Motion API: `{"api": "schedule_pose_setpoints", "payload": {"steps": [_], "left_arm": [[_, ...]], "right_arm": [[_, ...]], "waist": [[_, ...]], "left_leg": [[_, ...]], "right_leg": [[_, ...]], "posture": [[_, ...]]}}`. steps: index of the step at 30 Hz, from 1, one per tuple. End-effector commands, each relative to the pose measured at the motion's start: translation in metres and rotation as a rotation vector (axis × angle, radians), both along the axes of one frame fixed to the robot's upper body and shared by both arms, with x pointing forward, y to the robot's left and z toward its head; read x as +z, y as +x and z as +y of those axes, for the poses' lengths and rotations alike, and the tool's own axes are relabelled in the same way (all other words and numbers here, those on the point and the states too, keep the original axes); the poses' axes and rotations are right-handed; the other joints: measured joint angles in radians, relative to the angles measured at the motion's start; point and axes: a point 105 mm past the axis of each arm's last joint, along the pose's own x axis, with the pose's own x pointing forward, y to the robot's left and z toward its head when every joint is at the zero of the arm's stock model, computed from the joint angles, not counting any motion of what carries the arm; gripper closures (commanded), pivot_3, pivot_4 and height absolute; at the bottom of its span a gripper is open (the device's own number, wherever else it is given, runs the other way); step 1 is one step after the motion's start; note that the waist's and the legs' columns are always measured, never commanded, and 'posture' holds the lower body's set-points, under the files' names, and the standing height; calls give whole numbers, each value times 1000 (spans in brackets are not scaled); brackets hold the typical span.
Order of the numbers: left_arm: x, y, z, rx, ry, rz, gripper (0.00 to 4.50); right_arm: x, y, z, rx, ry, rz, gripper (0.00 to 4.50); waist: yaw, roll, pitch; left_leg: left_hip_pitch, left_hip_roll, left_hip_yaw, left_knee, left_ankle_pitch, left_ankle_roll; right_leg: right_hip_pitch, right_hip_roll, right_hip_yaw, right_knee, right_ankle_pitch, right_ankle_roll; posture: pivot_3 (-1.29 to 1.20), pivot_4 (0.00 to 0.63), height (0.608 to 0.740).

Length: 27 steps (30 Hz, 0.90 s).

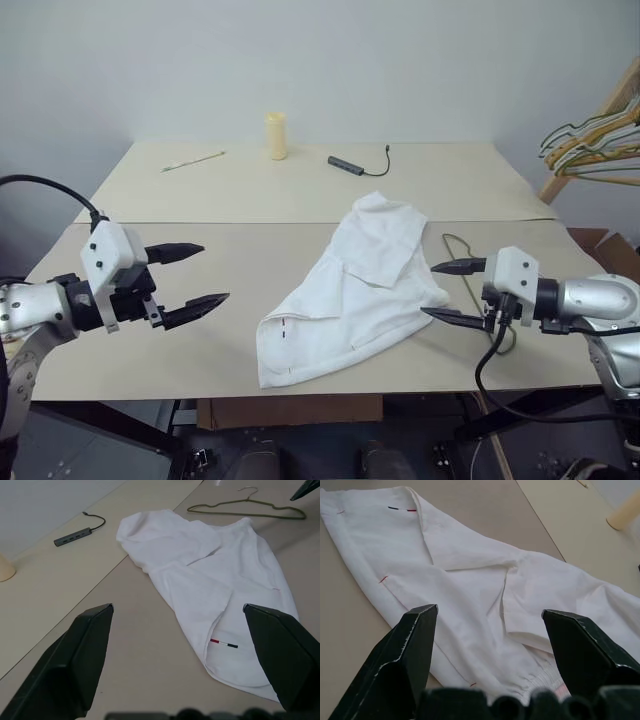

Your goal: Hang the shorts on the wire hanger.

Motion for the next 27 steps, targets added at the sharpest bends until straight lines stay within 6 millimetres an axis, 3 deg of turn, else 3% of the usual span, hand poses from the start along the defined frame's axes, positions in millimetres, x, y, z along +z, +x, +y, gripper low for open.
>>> {"api": "schedule_pose_setpoints", "payload": {"steps": [1,14,20,27], "left_arm": [[12,-2,-2,-22,-17,-19,0],[9,-3,-6,-13,-15,-25,0],[4,-7,-7,-5,-18,-16,0],[-2,-7,-19,-44,-22,5,0]], "right_arm": [[18,2,-1,5,-3,-74,598],[10,2,3,37,-55,-86,598],[-6,-2,8,119,-193,-135,598],[-47,11,13,193,-470,-264,598]], "waist": [[0,0,0],[0,0,0],[-4,0,0],[-13,0,0]], "left_leg": [[0,0,0,0,0,0],[0,0,0,0,0,0],[0,0,1,0,0,0],[2,0,2,0,0,0]], "right_leg": [[0,0,0,0,0,0],[0,0,0,0,0,0],[0,0,1,0,0,0],[0,1,2,0,0,1]], "posture": [[-39,10,740],[-36,2,740],[-48,16,740],[-60,17,740]]}}
